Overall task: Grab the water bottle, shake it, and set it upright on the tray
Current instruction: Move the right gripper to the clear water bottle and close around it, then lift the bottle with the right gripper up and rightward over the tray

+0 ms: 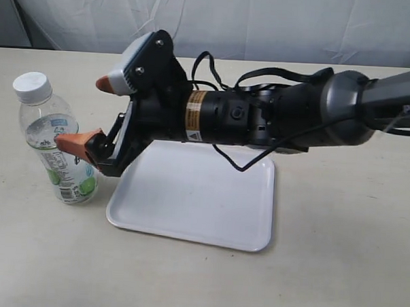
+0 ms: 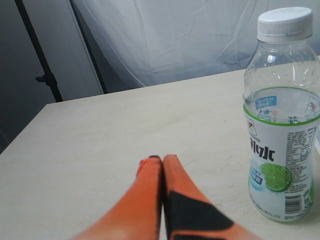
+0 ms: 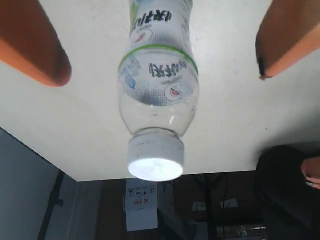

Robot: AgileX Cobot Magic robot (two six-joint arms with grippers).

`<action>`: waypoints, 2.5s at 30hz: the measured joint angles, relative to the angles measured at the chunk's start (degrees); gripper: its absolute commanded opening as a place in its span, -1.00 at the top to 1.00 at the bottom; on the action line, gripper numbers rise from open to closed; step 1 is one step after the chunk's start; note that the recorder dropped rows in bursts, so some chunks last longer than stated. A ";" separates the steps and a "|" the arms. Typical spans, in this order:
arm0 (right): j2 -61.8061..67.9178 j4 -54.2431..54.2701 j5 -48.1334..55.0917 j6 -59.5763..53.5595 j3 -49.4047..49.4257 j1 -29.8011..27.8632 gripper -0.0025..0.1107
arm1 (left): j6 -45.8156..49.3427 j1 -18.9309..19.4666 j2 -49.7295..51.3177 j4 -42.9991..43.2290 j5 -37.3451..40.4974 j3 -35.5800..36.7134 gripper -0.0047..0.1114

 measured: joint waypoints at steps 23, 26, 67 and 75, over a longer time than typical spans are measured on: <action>11.20 5.68 -3.73 -0.29 -6.90 1.64 -0.88 | 0.00 0.00 0.00 0.00 0.00 0.00 0.91; 12.16 5.82 -3.97 -0.84 -7.12 1.64 -0.88 | 0.00 0.00 0.00 0.00 0.00 0.00 0.91; 22.18 23.27 -0.99 -6.44 -16.57 8.22 -0.88 | 0.00 0.00 0.00 0.00 0.00 0.00 0.91; 22.18 32.50 2.89 -13.21 -16.57 9.72 -0.13 | 0.00 0.00 0.00 0.00 0.00 0.00 0.91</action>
